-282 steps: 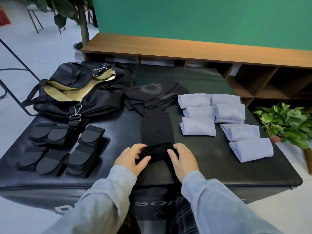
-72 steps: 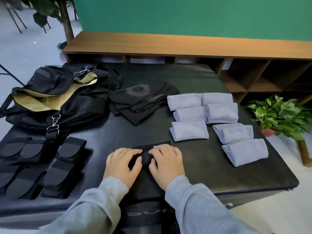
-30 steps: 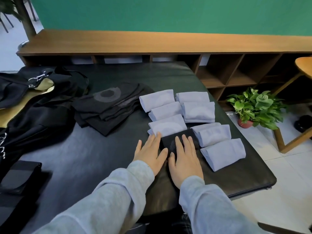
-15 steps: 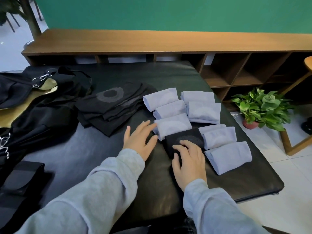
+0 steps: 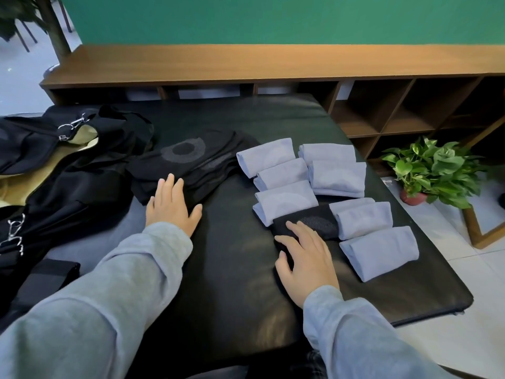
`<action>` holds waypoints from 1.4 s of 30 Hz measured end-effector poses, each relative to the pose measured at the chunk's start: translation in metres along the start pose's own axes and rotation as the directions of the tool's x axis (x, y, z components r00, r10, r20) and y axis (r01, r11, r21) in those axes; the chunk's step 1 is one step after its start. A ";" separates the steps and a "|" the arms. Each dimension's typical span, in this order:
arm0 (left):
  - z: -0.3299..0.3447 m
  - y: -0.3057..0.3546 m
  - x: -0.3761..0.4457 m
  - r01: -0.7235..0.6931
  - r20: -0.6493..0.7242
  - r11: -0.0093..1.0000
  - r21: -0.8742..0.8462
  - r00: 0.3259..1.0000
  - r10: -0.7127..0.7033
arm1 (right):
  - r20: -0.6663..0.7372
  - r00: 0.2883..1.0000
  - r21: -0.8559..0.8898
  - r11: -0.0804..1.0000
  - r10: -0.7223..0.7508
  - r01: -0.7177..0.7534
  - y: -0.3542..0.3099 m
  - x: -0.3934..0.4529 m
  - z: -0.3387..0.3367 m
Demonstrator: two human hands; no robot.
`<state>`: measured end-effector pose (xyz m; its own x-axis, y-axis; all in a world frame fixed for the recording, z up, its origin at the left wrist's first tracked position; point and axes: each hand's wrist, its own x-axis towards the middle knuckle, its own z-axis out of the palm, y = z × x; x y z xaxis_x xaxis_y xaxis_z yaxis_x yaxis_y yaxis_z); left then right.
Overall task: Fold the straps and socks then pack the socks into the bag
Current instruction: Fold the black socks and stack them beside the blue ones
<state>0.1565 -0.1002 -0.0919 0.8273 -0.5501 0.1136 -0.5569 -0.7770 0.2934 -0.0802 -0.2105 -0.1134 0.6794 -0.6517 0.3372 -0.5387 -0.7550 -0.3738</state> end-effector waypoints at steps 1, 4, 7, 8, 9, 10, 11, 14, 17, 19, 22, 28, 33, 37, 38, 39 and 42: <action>-0.001 -0.003 0.001 -0.013 0.000 1.000 0.022 1.000 0.013 | -0.002 1.000 0.000 1.000 0.000 0.000 0.000 0.000 0.000; -0.008 -0.009 0.008 -0.047 0.010 0.991 0.129 0.999 0.046 | -0.006 1.000 0.006 1.000 -0.001 0.001 0.001 0.000 0.001; -0.015 -0.010 0.016 -0.029 0.046 0.980 0.197 0.999 0.020 | -0.002 1.000 0.009 1.000 0.005 -0.005 0.002 0.000 0.003; -0.017 -0.010 0.017 -0.023 0.056 0.978 0.209 0.998 0.011 | -0.003 1.000 0.015 1.000 0.005 -0.005 0.002 0.000 0.003; -0.018 -0.010 0.019 -0.019 0.062 0.977 0.211 0.998 0.006 | -0.006 1.000 0.023 1.000 0.003 -0.003 0.002 0.000 0.003; -0.018 -0.010 0.019 -0.017 0.062 0.979 0.202 0.998 0.005 | -0.007 1.000 0.030 1.000 0.002 -0.002 0.002 0.000 0.003; -0.018 -0.010 0.019 -0.017 0.056 0.982 0.187 0.998 0.006 | -0.005 1.000 0.034 0.999 0.001 -0.001 0.002 0.000 0.003; -0.018 -0.008 0.016 -0.027 0.010 0.992 0.124 1.000 0.026 | 0.003 1.000 0.049 0.999 0.007 -0.007 0.002 0.000 0.002; -0.019 -0.007 0.012 -0.058 -0.049 0.996 0.062 0.997 0.061 | 0.005 1.000 0.052 0.999 0.009 -0.009 0.002 0.000 0.002; -0.021 -0.006 0.011 -0.068 -0.071 0.998 0.014 0.995 0.069 | -0.005 1.000 0.054 0.999 0.006 -0.005 0.002 0.000 0.002; -0.027 -0.003 0.012 -0.008 -0.017 1.000 -0.010 1.000 0.007 | -0.010 1.000 0.052 0.999 0.003 -0.003 0.002 -0.001 0.002; -0.037 -0.001 0.022 -0.010 0.122 0.997 0.073 0.993 0.001 | -0.001 1.000 0.048 0.999 0.009 -0.009 0.001 0.000 0.001; -0.036 0.000 0.024 -0.011 0.133 0.998 0.069 0.991 0.001 | 0.023 0.999 0.049 0.999 0.023 -0.025 0.001 0.000 -0.001; -0.044 0.001 0.022 0.015 0.075 1.000 -0.021 0.997 -0.014 | 0.021 0.999 0.056 0.998 0.025 -0.026 0.001 0.001 -0.001; -0.047 0.002 0.020 0.011 0.038 0.999 -0.049 0.999 -0.010 | 0.020 1.000 0.054 0.998 0.024 -0.025 0.001 0.001 0.000; -0.050 0.003 0.017 0.002 -0.009 0.997 -0.075 1.000 -0.002 | 0.020 1.000 0.052 0.998 0.023 -0.024 0.000 0.001 0.000; -0.065 0.004 0.005 -0.048 -0.153 0.992 -0.115 0.988 0.031 | 0.036 0.999 0.056 0.998 0.027 -0.029 0.000 0.001 -0.001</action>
<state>0.1631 -0.0857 -0.0289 0.8114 -0.5202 0.2664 -0.5842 -0.7090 0.3950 -0.0799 -0.2109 -0.1122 0.6820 -0.6689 0.2959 -0.5292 -0.7305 -0.4316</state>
